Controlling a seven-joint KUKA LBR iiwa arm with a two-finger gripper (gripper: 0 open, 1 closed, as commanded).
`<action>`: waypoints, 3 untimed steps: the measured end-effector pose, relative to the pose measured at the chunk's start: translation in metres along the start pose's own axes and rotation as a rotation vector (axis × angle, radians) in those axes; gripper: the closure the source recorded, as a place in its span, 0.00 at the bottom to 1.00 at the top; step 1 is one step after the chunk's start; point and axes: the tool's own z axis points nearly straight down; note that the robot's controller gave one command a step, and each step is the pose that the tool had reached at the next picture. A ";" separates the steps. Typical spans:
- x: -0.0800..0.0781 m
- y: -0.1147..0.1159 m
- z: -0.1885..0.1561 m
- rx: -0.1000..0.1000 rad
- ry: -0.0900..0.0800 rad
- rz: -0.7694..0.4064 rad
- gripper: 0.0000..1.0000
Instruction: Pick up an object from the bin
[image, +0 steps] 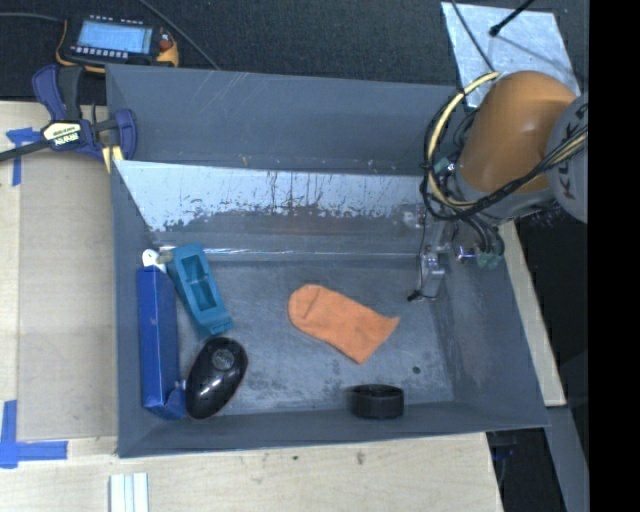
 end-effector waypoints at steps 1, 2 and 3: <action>-0.002 0.000 -0.005 0.001 -0.008 -0.002 0.00; 0.030 0.040 0.044 0.002 -0.015 0.197 0.00; 0.044 0.065 0.066 0.000 -0.002 0.253 0.00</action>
Offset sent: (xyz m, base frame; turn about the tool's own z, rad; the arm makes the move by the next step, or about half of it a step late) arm -0.0547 0.0747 -0.0800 0.3153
